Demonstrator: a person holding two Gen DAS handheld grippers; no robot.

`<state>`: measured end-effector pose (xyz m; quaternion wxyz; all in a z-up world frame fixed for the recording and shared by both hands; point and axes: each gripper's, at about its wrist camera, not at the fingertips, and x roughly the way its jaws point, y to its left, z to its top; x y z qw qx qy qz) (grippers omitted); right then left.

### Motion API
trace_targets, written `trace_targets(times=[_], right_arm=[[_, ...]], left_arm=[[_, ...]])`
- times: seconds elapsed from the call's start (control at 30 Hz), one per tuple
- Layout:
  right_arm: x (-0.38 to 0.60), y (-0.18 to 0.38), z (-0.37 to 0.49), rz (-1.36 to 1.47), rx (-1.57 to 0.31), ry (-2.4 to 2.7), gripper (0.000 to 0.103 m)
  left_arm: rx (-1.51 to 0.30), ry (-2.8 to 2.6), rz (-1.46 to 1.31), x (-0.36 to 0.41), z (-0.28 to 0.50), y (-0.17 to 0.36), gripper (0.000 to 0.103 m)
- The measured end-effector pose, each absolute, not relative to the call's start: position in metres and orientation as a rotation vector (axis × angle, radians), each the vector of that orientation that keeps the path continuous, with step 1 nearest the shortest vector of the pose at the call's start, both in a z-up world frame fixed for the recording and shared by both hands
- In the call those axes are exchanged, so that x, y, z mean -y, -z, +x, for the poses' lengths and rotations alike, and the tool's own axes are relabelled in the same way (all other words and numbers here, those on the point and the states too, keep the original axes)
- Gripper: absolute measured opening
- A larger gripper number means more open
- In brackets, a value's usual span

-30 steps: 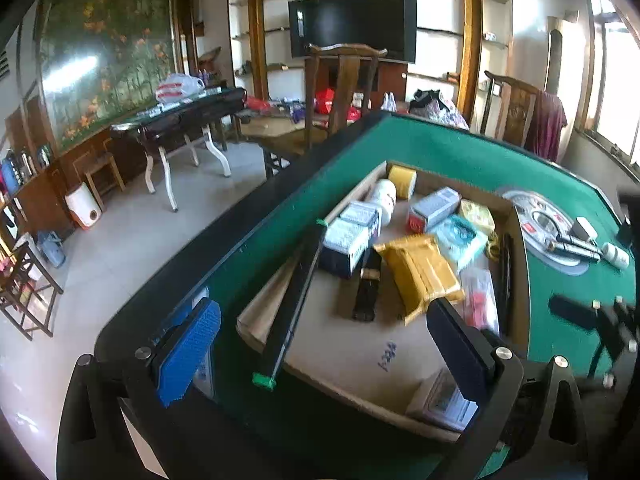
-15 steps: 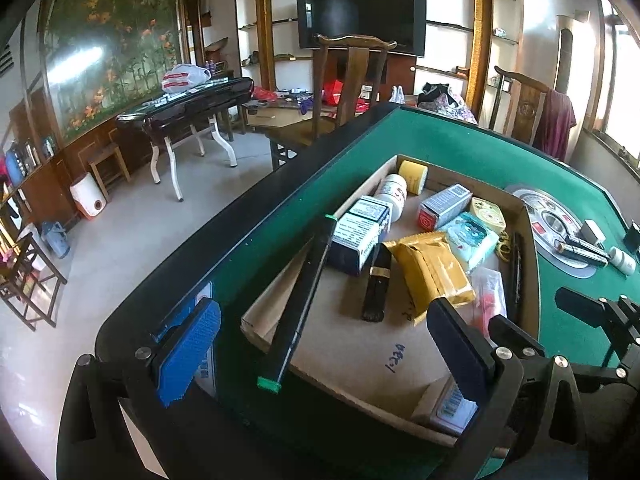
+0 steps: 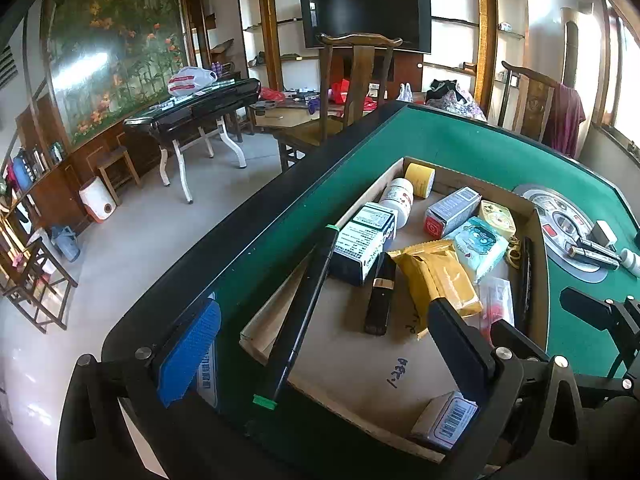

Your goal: Organize objects

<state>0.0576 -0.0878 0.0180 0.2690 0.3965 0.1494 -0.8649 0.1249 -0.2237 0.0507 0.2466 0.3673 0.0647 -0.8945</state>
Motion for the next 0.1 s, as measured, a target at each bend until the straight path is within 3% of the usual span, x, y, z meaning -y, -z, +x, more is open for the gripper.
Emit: trace_targets(times=[0.1], right_arm=[[0.0873, -0.0183, 0.0567, 1.071, -0.399, 2.335, 0.077]], left_arm=[[-0.183, 2.434, 1.009, 0.225, 0.1245, -0.0513, 0.101]])
